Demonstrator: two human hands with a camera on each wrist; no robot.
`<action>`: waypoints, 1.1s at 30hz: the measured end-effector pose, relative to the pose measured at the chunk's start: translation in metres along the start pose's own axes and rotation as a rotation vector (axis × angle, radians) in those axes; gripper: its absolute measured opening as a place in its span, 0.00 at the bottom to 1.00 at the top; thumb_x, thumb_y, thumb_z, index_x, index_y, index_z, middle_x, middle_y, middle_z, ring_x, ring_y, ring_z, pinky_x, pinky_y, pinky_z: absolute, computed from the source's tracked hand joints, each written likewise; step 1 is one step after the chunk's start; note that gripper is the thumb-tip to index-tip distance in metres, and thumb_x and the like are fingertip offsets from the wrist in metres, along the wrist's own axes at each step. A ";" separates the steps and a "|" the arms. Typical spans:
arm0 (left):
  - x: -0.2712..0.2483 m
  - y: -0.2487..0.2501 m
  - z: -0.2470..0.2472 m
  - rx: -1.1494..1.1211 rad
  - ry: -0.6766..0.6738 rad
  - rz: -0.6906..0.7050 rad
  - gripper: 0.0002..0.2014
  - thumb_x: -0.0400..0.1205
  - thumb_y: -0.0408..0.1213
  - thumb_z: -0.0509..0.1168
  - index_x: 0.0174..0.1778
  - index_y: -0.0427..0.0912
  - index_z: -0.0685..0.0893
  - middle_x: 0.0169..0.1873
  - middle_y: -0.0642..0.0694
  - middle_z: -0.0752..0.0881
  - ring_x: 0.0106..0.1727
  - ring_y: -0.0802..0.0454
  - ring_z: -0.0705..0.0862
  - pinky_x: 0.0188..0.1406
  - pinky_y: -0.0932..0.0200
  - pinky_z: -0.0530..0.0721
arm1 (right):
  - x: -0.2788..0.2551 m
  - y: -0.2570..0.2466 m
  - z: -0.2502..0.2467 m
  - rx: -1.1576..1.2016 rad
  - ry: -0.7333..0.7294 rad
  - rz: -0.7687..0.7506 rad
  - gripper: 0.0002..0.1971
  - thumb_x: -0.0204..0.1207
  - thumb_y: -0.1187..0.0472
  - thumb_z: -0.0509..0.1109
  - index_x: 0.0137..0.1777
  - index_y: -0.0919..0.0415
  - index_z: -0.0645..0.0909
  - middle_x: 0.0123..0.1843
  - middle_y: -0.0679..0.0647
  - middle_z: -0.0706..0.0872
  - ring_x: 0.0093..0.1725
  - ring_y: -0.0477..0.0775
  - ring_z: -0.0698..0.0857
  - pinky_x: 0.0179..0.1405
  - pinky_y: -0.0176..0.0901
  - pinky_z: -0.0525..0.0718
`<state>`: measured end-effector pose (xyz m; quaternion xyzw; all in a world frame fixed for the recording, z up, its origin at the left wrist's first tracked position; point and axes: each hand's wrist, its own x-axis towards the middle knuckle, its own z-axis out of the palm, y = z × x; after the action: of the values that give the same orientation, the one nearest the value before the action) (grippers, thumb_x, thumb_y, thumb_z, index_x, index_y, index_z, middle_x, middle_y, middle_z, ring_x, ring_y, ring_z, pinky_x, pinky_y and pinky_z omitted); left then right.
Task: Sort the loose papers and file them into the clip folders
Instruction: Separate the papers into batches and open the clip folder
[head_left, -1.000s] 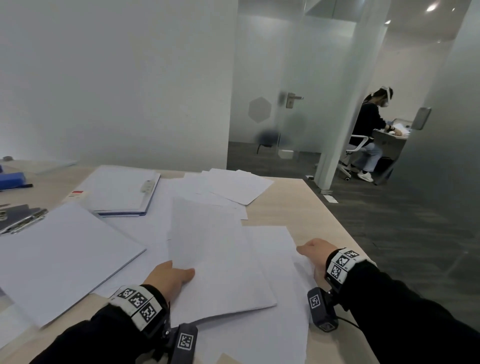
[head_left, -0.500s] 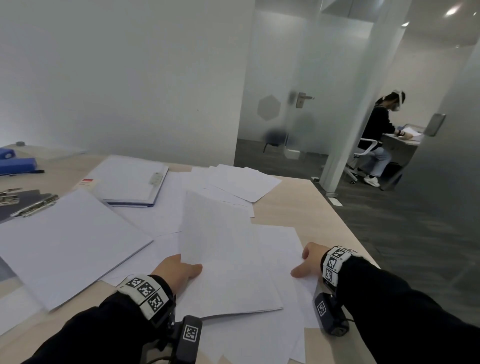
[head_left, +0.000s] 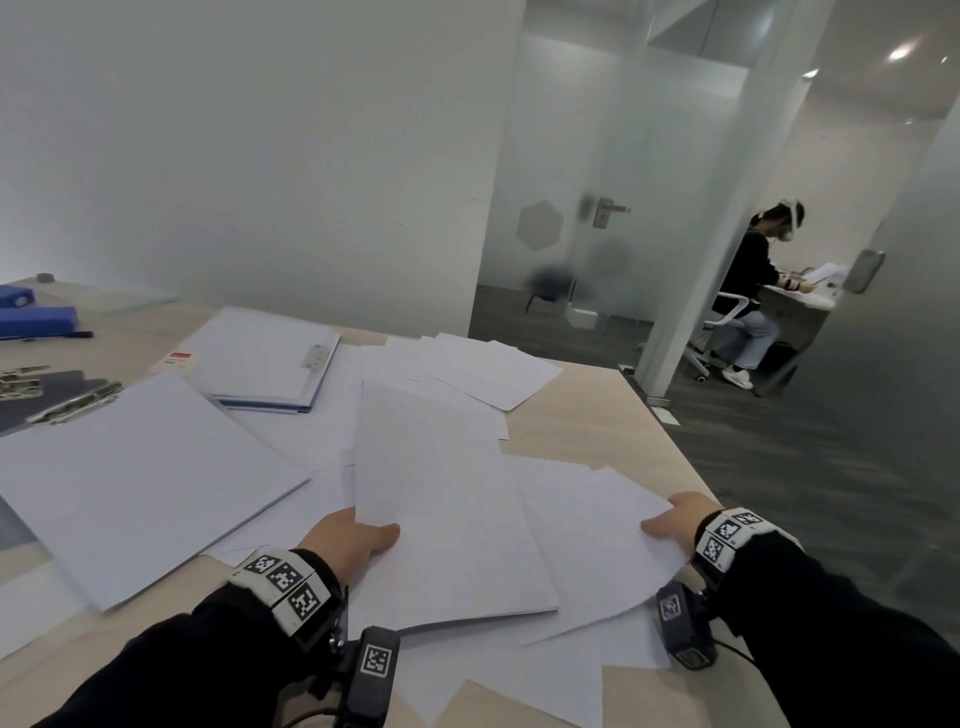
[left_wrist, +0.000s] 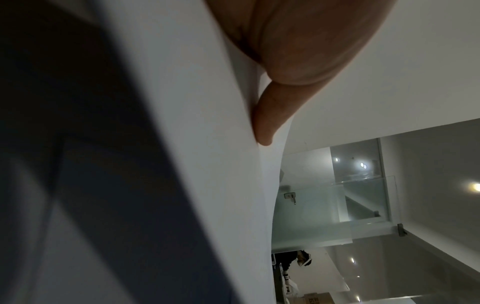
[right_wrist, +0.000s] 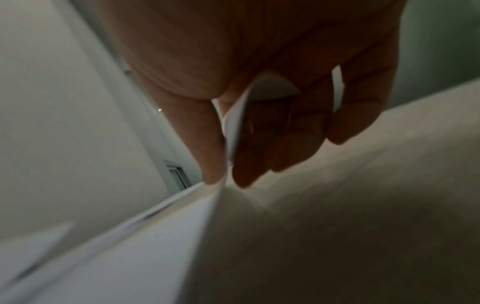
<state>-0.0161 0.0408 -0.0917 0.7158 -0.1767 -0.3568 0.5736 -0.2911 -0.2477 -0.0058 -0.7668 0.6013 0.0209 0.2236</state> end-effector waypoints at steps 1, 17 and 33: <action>0.002 -0.002 0.000 0.001 -0.002 0.007 0.32 0.52 0.51 0.77 0.51 0.40 0.89 0.46 0.42 0.93 0.51 0.36 0.91 0.63 0.36 0.84 | -0.003 0.006 0.000 -0.072 -0.022 0.020 0.29 0.72 0.50 0.77 0.70 0.65 0.79 0.68 0.59 0.83 0.67 0.60 0.82 0.64 0.42 0.79; -0.001 0.008 0.003 0.085 -0.030 0.001 0.30 0.57 0.47 0.75 0.54 0.38 0.87 0.50 0.40 0.92 0.54 0.37 0.89 0.65 0.39 0.84 | -0.015 -0.049 0.026 -0.091 -0.119 -0.040 0.41 0.68 0.48 0.79 0.77 0.64 0.68 0.72 0.61 0.78 0.69 0.62 0.80 0.69 0.50 0.78; 0.000 0.006 0.000 0.097 -0.043 -0.013 0.34 0.54 0.49 0.77 0.56 0.37 0.88 0.50 0.41 0.92 0.55 0.38 0.89 0.66 0.39 0.83 | -0.005 -0.021 0.026 0.459 -0.135 -0.053 0.18 0.62 0.67 0.84 0.52 0.72 0.88 0.45 0.64 0.91 0.45 0.65 0.90 0.55 0.54 0.87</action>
<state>-0.0151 0.0392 -0.0860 0.7361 -0.2013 -0.3671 0.5319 -0.2663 -0.2300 -0.0207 -0.7083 0.5536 -0.0708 0.4321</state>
